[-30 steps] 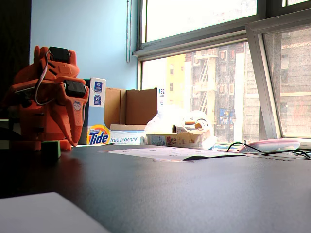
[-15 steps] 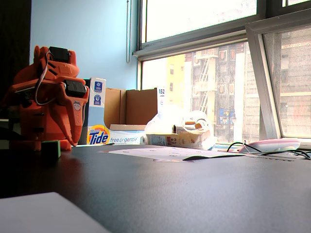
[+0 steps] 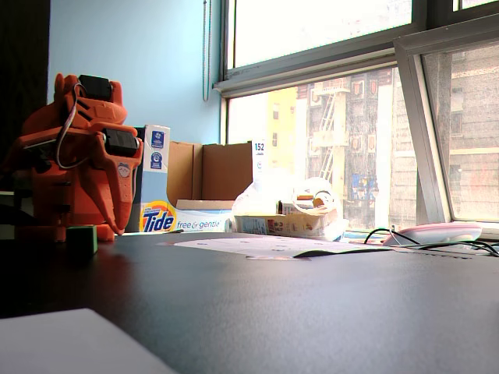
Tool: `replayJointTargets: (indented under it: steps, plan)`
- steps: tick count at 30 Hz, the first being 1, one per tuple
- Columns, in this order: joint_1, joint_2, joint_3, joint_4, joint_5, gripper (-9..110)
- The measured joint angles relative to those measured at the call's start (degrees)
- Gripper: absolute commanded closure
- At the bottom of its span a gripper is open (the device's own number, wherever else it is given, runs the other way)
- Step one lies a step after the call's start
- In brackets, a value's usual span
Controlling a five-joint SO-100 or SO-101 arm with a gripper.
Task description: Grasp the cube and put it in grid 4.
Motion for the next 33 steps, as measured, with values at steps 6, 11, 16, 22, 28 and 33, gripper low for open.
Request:
replayJointTargets:
  steps: [6,11,16,22,28,33]
  plan:
    - [0.0,0.0,0.0,0.0,0.0,101]
    - [0.0,0.0,0.0,0.0,0.0,101]
    - [0.0,0.0,0.0,0.0,0.0,96]
    - [0.0,-0.09,-3.43,1.05,0.0,77]
    - [0.62,-8.61,-13.54,2.37,0.7,72]
    - [4.92,-21.01,-23.29,2.2,2.02,71]
